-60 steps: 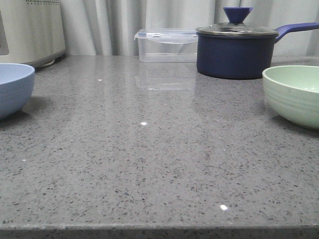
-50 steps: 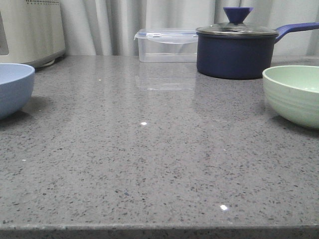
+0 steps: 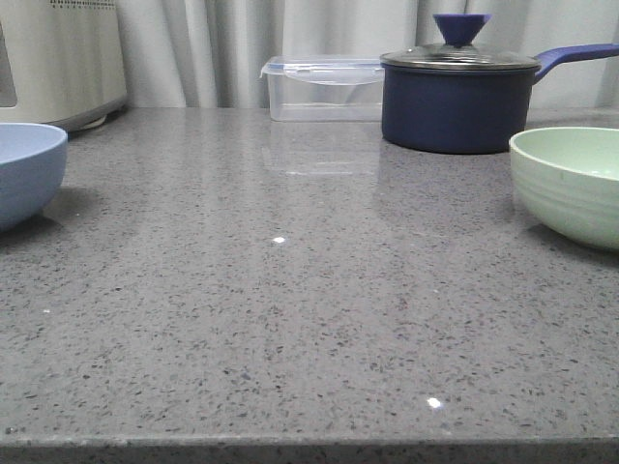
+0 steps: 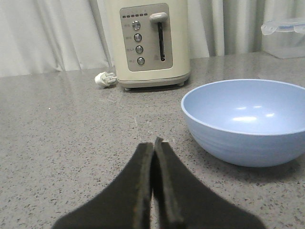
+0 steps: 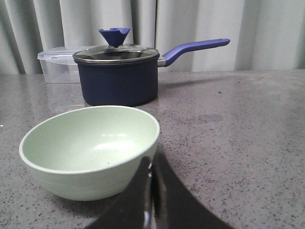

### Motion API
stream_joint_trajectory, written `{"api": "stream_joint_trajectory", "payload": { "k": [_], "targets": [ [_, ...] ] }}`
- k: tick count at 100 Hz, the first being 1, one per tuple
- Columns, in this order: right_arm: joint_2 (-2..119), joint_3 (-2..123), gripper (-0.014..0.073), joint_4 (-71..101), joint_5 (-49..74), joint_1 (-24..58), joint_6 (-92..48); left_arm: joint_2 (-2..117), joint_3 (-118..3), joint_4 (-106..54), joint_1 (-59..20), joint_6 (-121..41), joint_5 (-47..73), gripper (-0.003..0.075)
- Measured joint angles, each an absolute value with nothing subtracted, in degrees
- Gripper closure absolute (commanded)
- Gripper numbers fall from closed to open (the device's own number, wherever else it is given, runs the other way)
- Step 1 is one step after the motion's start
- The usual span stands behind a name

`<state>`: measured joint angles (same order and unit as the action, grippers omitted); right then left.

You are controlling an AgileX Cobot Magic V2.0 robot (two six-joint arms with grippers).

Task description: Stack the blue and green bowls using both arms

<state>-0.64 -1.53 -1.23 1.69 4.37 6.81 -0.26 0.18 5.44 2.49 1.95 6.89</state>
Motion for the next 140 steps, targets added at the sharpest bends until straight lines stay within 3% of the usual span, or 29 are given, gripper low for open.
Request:
{"api": "stream_joint_trajectory", "payload": {
  "k": [59,88,113,140],
  "targets": [
    [-0.64,-1.53,0.0673,-1.23,0.91,4.37,6.93,-0.26,-0.07,5.44,2.49,1.95,6.15,0.0741],
    [0.54,5.95,0.0668,-1.23,13.17,4.37,7.43,1.39,-10.19,5.44,2.49,1.95,15.74,0.0741],
    [9.22,16.53,0.0665,-1.23,25.49,4.37,7.52,10.81,-19.94,2.26,2.49,1.95,19.93,0.0741],
    [19.39,24.74,0.0665,-1.12,29.22,4.37,7.52,20.35,-26.55,0.00,2.49,1.95,23.38,0.0741]
  ]
}}
